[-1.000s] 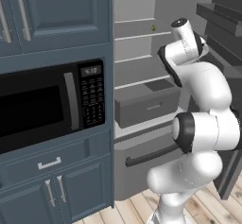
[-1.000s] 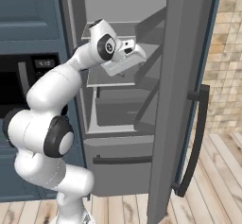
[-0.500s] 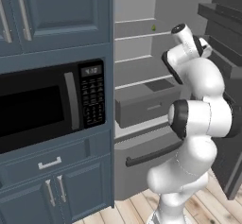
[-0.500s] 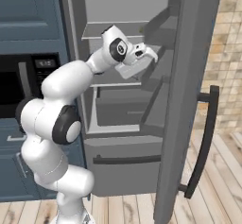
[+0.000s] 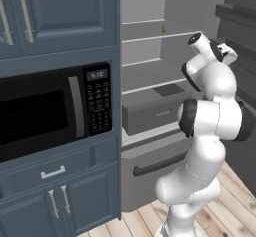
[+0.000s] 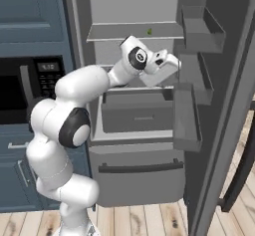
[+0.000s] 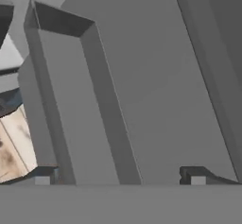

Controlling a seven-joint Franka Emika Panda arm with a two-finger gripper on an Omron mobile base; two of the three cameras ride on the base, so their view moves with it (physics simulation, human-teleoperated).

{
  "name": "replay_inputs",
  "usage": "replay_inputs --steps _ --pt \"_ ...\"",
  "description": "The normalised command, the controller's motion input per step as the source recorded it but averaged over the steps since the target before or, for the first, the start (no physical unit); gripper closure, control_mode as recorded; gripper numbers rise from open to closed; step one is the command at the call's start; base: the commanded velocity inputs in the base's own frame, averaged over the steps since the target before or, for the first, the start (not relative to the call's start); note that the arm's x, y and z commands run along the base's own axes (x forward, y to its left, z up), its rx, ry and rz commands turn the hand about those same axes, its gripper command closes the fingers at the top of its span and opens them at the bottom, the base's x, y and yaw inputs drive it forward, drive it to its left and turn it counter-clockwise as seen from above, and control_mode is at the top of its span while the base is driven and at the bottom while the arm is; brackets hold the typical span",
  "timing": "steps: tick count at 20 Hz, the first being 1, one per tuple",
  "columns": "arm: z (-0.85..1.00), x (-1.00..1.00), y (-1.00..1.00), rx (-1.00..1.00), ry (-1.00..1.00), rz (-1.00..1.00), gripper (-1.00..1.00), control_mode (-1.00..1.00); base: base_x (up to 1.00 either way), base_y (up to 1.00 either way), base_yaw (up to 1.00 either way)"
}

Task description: There is a bowl on the dining counter. Grab a lemon wedge from the fridge and place it in the bowl. Then get the liquor bottle and glass cup from the cabinet and place them next to the bowl.

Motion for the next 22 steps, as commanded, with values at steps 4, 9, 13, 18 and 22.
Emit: replay_inputs --steps 4,9,13,18,22 --pt "0.07 -0.34 -0.71 -0.06 -0.19 -0.01 -1.0 -1.0 0.0 0.0 0.0" --pt "0.33 -0.69 0.19 0.0 -0.33 0.07 -1.0 -1.0 0.0 0.0 0.0" --pt "0.29 -0.67 0.84 0.0 -0.13 0.16 -1.0 -1.0 0.0 0.0 0.0" --pt "0.36 -0.44 1.0 0.0 -0.01 0.17 -1.0 -1.0 0.0 0.0 0.0" --pt "0.54 -0.24 0.94 0.09 0.0 0.16 -1.0 -1.0 0.0 0.0 0.0"
